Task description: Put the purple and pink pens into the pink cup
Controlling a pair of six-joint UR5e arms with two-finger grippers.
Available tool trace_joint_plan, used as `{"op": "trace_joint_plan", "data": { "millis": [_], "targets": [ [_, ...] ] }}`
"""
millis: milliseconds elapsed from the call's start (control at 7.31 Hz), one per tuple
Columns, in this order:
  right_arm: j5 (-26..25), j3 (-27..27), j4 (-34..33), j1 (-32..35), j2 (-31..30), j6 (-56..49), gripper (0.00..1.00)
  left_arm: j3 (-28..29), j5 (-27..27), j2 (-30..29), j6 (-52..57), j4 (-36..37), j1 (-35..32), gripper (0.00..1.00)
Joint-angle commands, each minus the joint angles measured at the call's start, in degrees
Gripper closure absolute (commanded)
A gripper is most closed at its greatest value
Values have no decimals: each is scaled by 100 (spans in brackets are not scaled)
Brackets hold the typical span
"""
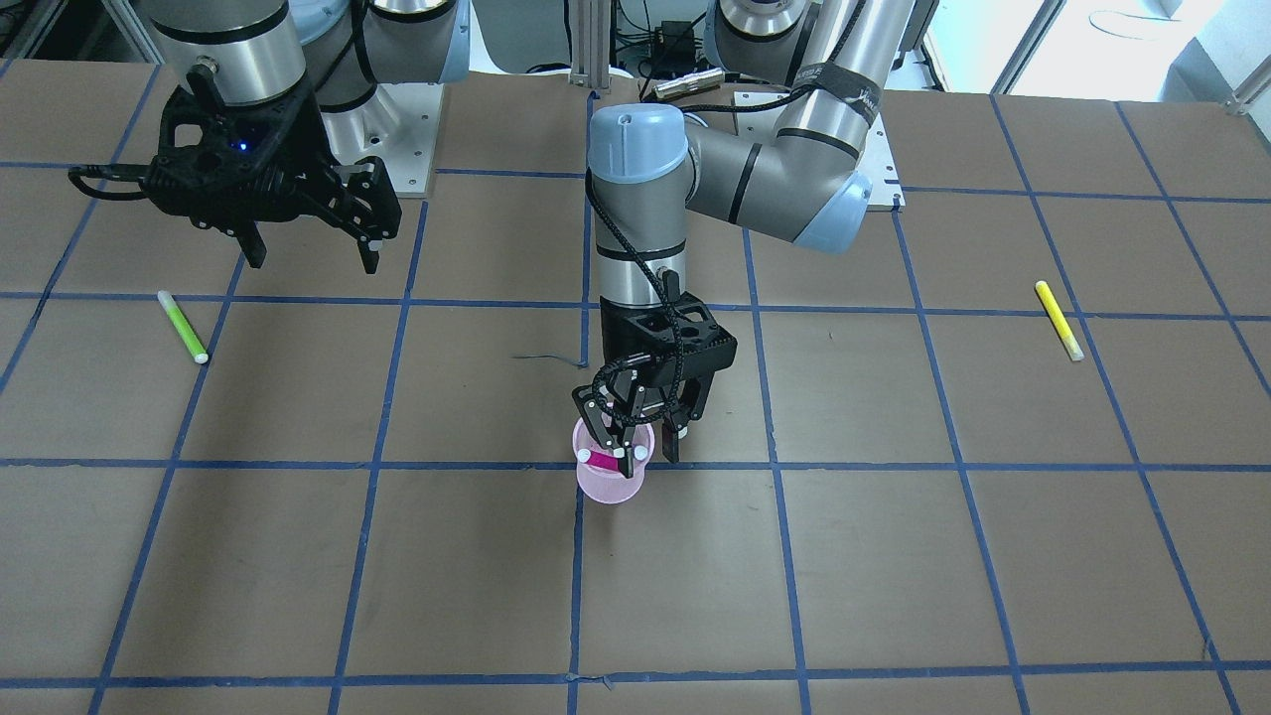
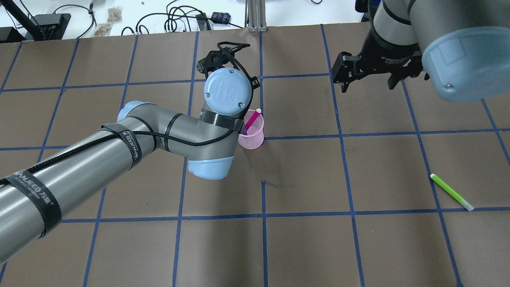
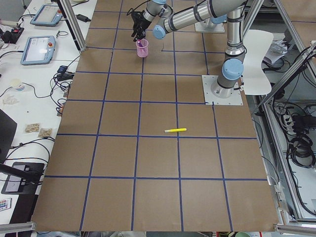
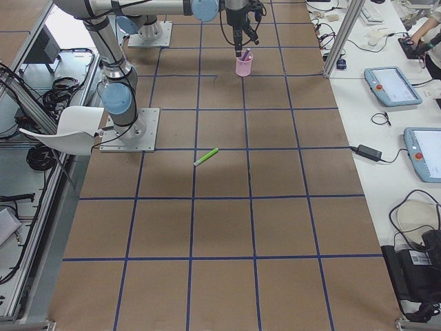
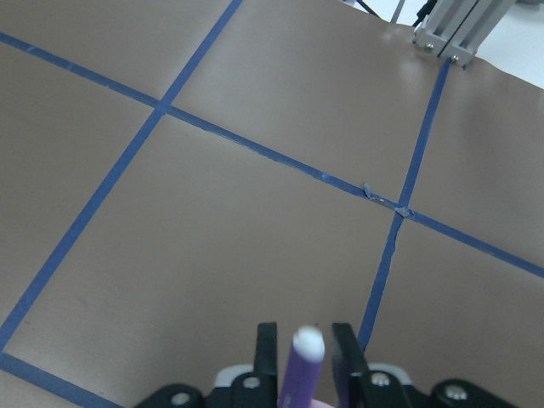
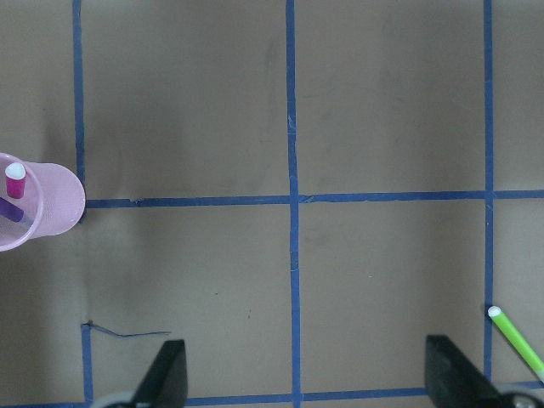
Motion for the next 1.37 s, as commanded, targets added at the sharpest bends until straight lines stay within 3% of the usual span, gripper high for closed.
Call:
{"op": "trace_joint_plan", "data": {
  "millis": [0, 137, 410, 684, 957, 1231],
  "targets": [
    [1, 68, 15, -40, -9, -19, 0, 48, -11, 42, 26, 22, -16, 0],
    [10, 86, 15, -23, -17, -28, 0, 75, -81, 138, 87, -282, 36, 0],
    [18, 86, -2, 12, 105, -63, 0, 643, -450, 288, 558, -1789, 333, 0],
    [-17, -10, 41, -13, 132, -63, 0, 1189, -1299, 472, 1578, -3327, 903, 0],
    [-8, -246, 357, -23, 211, -54, 0, 1515, -1504, 753, 2384, -4464, 1545, 0],
    [-17, -607, 875, -14, 334, 7, 0, 1648, -1567, 1096, 3190, -5264, 1748, 0]
  ]
}}
